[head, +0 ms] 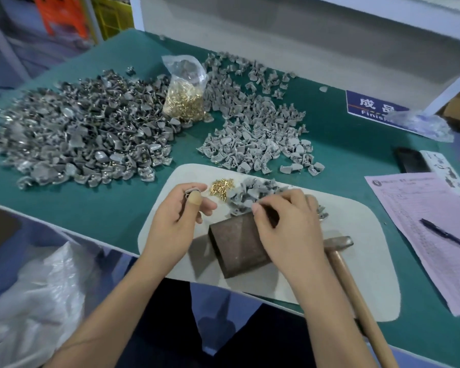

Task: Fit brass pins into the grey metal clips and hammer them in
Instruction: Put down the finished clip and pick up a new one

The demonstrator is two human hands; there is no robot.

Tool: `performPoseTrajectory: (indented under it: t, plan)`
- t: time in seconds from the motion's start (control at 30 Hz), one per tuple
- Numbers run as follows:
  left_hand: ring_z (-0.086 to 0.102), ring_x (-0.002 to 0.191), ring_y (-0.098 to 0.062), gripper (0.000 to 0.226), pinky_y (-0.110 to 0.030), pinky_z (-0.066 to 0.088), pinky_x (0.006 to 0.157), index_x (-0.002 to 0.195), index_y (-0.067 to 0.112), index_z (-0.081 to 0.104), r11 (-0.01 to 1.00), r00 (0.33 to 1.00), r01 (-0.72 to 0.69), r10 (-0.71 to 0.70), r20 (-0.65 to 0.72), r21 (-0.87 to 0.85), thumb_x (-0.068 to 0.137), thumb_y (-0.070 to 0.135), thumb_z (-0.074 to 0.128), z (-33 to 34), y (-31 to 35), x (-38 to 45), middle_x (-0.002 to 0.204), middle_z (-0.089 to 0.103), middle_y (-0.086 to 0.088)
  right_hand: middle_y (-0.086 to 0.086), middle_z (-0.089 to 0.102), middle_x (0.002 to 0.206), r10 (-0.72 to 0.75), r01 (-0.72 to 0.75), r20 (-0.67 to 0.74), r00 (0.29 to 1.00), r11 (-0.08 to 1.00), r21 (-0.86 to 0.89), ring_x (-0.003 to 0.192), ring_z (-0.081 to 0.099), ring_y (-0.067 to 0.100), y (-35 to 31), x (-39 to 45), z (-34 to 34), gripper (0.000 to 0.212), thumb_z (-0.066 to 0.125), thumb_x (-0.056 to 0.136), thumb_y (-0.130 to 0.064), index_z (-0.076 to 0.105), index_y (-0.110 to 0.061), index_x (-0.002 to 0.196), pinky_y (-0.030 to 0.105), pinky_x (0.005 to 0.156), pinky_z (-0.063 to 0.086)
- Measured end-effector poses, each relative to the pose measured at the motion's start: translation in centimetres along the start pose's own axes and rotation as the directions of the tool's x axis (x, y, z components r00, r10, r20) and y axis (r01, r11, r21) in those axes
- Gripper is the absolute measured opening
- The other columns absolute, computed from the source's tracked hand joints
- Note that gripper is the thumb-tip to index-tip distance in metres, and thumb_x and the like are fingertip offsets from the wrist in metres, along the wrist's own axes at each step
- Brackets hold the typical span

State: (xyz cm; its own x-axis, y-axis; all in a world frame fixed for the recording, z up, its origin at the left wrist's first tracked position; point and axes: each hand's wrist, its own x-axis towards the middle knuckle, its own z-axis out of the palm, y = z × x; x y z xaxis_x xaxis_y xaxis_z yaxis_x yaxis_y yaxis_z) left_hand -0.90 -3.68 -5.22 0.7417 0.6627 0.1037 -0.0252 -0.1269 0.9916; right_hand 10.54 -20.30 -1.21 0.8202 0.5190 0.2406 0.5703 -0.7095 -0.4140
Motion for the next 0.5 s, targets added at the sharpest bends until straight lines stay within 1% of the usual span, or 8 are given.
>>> performPoseTrajectory:
  t: [0.03, 0.1, 0.2, 0.27, 0.33, 0.37, 0.43, 0.5]
  plan:
    - [0.062, 0.077, -0.010, 0.022, -0.019, 0.047, 0.068, 0.119, 0.023, 0.062, 1.000, 1.000, 0.004, -0.004, -0.004, -0.020, 0.108, 0.025, 0.043, -0.2, -0.1, 0.0, 0.092, 0.073, 0.001, -0.004, 0.055, 0.106, -0.016, 0.016, 0.025, 1.000, 1.000, -0.001, 0.107, 0.047, 0.021, -0.4, 0.0, 0.1, 0.024, 0.061, 0.096, -0.047, 0.074, -0.029, 0.105, 0.038, 0.090, 0.045]
    - [0.060, 0.078, -0.009, 0.022, -0.021, 0.047, 0.070, 0.117, 0.030, 0.066, 0.999, 1.000, 0.003, -0.004, -0.012, -0.035, 0.107, 0.027, 0.046, -0.5, -0.2, 0.0, 0.090, 0.071, 0.005, -0.005, 0.049, 0.110, 0.022, -0.022, 0.065, 0.998, 1.000, 0.003, 0.108, 0.050, 0.019, -0.7, -0.4, 0.2, 0.028, 0.056, 0.097, -0.053, 0.069, -0.030, 0.107, 0.036, 0.083, 0.048]
    - [0.057, 0.074, 0.005, 0.022, -0.009, 0.043, 0.069, 0.117, 0.036, 0.070, 0.996, 0.998, -0.063, 0.065, -0.024, 0.066, 0.104, 0.033, 0.053, -0.8, -0.3, -0.2, 0.092, 0.068, 0.022, -0.002, 0.046, 0.110, 0.114, -0.110, 0.062, 0.992, 0.992, -0.069, 0.109, 0.051, 0.024, -0.9, -1.7, 0.0, 0.033, 0.049, 0.097, -0.059, 0.063, -0.030, 0.102, 0.035, 0.074, 0.045]
    - [0.062, 0.087, 0.009, 0.022, -0.004, 0.042, 0.074, 0.117, 0.036, 0.071, 0.991, 0.996, -0.088, 0.090, -0.021, 0.099, 0.102, 0.030, 0.056, -0.6, -0.1, -0.3, 0.106, 0.070, 0.025, 0.000, 0.047, 0.110, 0.188, -0.180, 0.043, 0.981, 0.972, -0.150, 0.111, 0.050, 0.027, -1.1, -2.8, -0.4, 0.041, 0.043, 0.095, -0.064, 0.061, -0.029, 0.102, 0.034, 0.069, 0.037]
    - [0.064, 0.105, 0.002, 0.024, -0.006, 0.043, 0.084, 0.118, 0.035, 0.071, 0.990, 0.995, -0.098, 0.099, -0.012, 0.101, 0.101, 0.024, 0.059, -0.4, 0.0, -0.3, 0.115, 0.069, 0.022, 0.001, 0.048, 0.110, 0.258, -0.247, 0.021, 0.966, 0.944, -0.219, 0.111, 0.050, 0.027, -1.3, -4.1, -0.8, 0.046, 0.037, 0.093, -0.068, 0.059, -0.029, 0.102, 0.035, 0.068, 0.032]
    - [0.064, 0.106, 0.001, 0.025, -0.006, 0.043, 0.086, 0.118, 0.034, 0.071, 0.990, 0.995, -0.100, 0.101, -0.007, 0.101, 0.101, 0.021, 0.060, -0.4, 0.0, -0.3, 0.115, 0.069, 0.022, 0.001, 0.049, 0.109, 0.276, -0.268, 0.003, 0.961, 0.936, -0.229, 0.110, 0.050, 0.028, -1.3, -4.8, -0.9, 0.046, 0.036, 0.093, -0.069, 0.059, -0.029, 0.102, 0.036, 0.069, 0.032]
    - [0.064, 0.097, 0.005, 0.026, -0.006, 0.045, 0.081, 0.119, 0.033, 0.071, 0.993, 0.996, -0.090, 0.091, -0.006, 0.076, 0.100, 0.017, 0.061, -0.4, -0.1, -0.3, 0.110, 0.070, 0.023, 0.000, 0.049, 0.105, 0.305, -0.304, -0.029, 0.952, 0.930, -0.206, 0.107, 0.049, 0.028, -1.3, -5.7, -0.9, 0.044, 0.039, 0.093, -0.068, 0.057, -0.029, 0.099, 0.037, 0.070, 0.032]
    - [0.065, 0.088, 0.003, 0.026, -0.009, 0.048, 0.076, 0.119, 0.034, 0.070, 0.997, 0.998, -0.066, 0.067, -0.009, 0.032, 0.100, 0.019, 0.061, -0.4, -0.2, -0.2, 0.102, 0.072, 0.021, 0.001, 0.050, 0.103, 0.311, -0.315, -0.049, 0.949, 0.930, -0.191, 0.105, 0.049, 0.029, -1.3, -5.8, -0.7, 0.041, 0.042, 0.094, -0.065, 0.058, -0.026, 0.096, 0.037, 0.070, 0.030]
